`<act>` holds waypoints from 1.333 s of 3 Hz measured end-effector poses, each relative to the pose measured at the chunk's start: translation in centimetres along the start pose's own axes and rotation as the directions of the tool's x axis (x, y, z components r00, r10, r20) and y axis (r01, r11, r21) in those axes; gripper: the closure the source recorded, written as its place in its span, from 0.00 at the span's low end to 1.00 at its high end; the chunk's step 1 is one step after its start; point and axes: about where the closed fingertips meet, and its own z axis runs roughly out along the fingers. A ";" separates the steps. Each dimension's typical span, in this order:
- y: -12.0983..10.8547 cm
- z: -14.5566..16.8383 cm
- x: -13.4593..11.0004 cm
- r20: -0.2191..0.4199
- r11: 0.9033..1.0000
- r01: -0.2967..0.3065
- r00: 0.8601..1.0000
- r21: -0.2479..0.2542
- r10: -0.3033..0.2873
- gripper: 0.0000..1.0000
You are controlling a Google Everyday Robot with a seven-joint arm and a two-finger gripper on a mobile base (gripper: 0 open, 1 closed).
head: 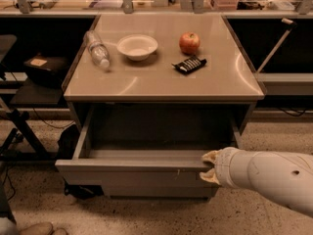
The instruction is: Open top drawer
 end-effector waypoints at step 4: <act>1.8 -1.5 0.7 -0.018 1.000 -0.002 1.000 0.022 0.003 1.00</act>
Offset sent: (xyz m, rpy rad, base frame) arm -0.2565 -0.1236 -0.0025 -0.1287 -0.1885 -0.1812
